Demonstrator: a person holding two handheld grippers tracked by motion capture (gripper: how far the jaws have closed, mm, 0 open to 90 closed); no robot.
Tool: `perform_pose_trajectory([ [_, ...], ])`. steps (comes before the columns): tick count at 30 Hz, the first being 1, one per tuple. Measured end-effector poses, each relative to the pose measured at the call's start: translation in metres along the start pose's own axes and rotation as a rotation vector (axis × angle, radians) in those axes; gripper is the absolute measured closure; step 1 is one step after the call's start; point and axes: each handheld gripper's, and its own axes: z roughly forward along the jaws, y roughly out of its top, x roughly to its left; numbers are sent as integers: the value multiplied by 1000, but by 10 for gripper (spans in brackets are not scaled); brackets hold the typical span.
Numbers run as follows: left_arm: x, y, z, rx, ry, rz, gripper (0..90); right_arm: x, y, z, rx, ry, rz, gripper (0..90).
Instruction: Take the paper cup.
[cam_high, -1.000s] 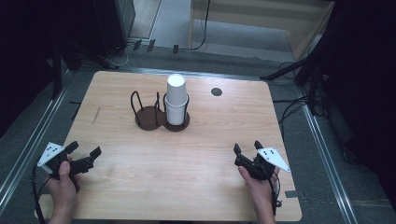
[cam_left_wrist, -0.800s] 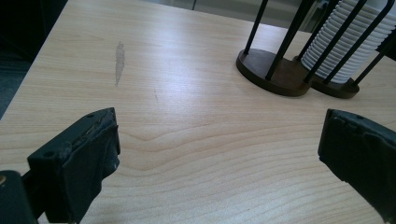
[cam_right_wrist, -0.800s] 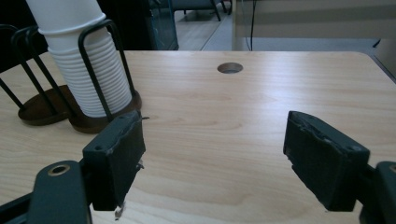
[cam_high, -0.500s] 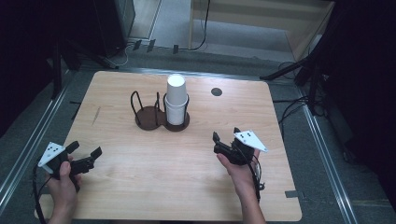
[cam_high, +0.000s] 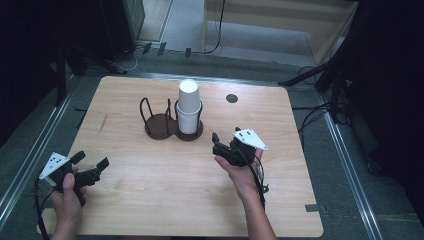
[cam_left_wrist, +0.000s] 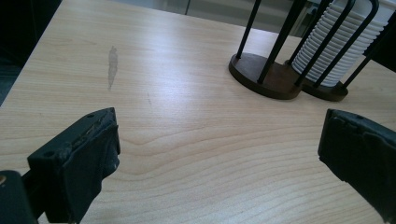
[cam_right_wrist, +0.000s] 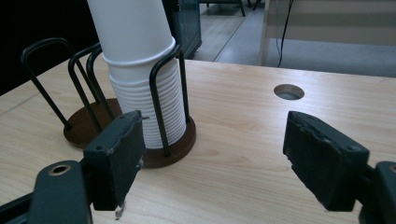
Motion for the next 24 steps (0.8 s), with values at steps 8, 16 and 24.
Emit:
perform_pose_trajectory([
  [8,0,0,0,-7,-7,-5,0,15,9,12,4,24,-20,206],
  [16,0,0,1,-4,-7,-2,0,31,18,25,6,55,-30,199],
  [24,1,0,1,0,-7,-3,0,44,25,41,8,63,-41,181],
])
